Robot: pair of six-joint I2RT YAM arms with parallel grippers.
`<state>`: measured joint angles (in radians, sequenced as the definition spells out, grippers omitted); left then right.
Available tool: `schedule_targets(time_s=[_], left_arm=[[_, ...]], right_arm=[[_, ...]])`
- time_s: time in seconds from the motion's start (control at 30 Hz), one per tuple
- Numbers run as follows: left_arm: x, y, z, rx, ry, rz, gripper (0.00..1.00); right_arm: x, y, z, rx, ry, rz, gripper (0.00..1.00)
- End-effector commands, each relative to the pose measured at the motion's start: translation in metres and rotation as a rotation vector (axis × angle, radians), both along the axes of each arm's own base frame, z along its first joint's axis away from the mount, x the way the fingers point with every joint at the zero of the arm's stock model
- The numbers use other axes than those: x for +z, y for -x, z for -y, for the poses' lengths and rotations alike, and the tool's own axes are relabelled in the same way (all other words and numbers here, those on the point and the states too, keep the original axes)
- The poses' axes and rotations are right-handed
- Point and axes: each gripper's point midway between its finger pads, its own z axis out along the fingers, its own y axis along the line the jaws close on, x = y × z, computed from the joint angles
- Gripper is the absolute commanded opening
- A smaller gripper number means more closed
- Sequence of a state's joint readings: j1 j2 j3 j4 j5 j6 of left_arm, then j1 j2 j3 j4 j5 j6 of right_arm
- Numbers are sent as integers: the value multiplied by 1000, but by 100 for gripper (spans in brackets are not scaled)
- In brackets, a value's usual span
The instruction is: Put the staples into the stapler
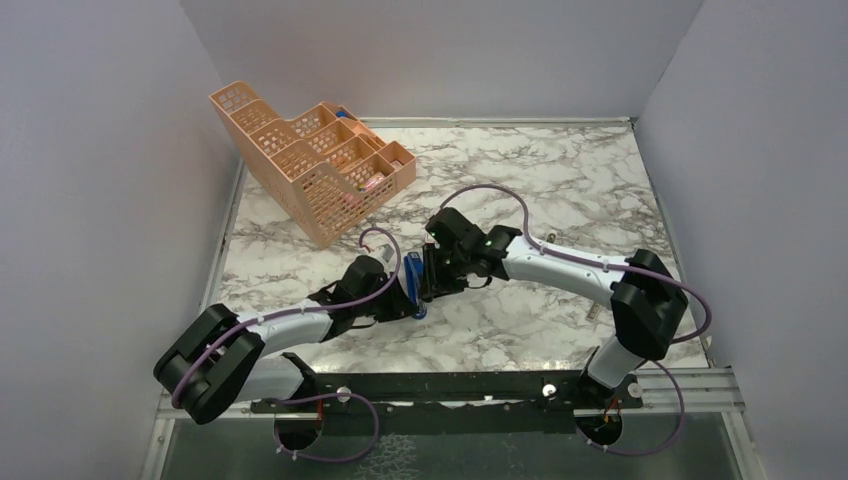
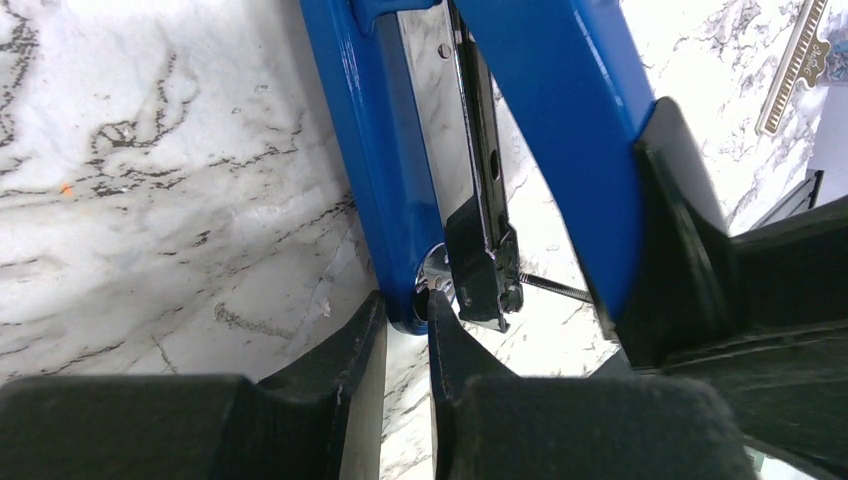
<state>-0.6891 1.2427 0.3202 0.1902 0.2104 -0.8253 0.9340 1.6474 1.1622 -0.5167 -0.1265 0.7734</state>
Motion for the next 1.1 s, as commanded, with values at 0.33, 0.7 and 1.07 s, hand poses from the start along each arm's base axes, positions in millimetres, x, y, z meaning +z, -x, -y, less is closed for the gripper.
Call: schedule_targets(time_s=[0.33,0.7,1.07], left_arm=[[-43,13,-33,9,-206,-76,8],[-47,14,-33,-5,-217,-78,6],[-49,15,-32,-14,-217,-85,6]], right_arm=[[92,-97,23,-95,43,334,32],[105,-161,19,-100,85,458,42],[84,-179,-1,-22,84,442,49]])
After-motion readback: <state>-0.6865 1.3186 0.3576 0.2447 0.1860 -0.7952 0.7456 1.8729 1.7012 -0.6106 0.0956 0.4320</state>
